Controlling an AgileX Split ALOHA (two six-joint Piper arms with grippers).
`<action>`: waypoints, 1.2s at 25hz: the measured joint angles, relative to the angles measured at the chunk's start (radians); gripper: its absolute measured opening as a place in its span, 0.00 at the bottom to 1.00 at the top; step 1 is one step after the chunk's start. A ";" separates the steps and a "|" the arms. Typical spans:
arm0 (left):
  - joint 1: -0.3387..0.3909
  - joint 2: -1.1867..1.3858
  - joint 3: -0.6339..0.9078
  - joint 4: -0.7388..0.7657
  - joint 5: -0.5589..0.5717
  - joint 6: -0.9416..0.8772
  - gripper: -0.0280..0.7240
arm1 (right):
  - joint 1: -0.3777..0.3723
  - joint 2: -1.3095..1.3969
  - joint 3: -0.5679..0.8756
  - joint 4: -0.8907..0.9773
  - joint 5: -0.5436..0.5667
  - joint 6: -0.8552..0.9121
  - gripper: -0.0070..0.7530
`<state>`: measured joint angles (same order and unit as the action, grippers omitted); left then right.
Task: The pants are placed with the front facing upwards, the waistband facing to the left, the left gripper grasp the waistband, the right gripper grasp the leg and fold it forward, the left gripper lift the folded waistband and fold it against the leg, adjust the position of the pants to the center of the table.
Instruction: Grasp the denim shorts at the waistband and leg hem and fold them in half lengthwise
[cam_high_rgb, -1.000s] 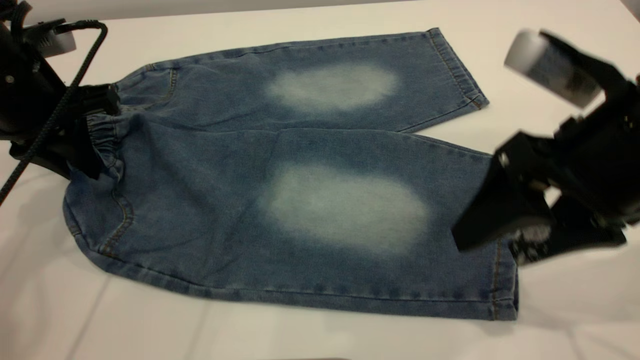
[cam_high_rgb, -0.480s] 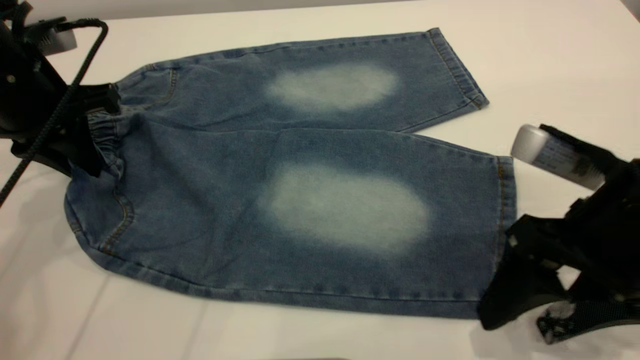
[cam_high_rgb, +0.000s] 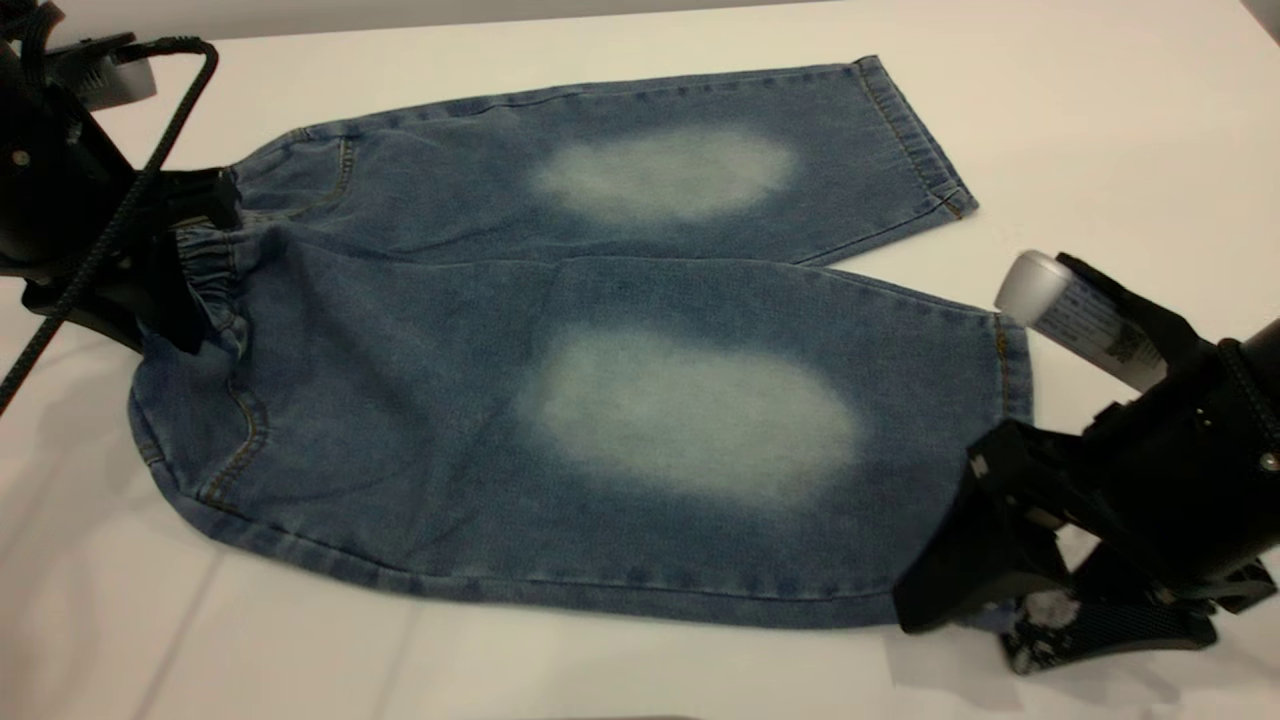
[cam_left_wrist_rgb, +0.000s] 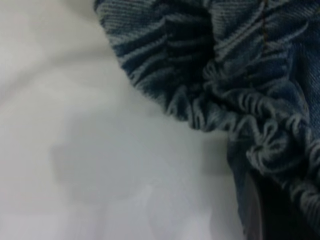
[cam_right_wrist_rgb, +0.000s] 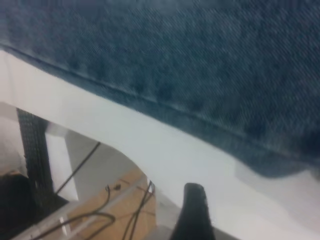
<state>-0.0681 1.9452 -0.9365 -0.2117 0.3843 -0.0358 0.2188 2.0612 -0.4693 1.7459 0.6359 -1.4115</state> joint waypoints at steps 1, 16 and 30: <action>0.000 0.000 0.000 0.000 0.000 0.001 0.16 | 0.000 0.001 0.000 0.027 0.002 -0.022 0.66; 0.000 0.000 0.000 0.000 0.000 0.001 0.16 | 0.000 0.010 -0.060 0.079 -0.059 -0.048 0.22; -0.010 0.000 0.000 0.000 0.001 0.001 0.16 | -0.031 -0.065 -0.068 0.038 -0.092 -0.046 0.05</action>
<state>-0.0782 1.9452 -0.9365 -0.2117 0.3852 -0.0349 0.1881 1.9962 -0.5370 1.7838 0.5440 -1.4572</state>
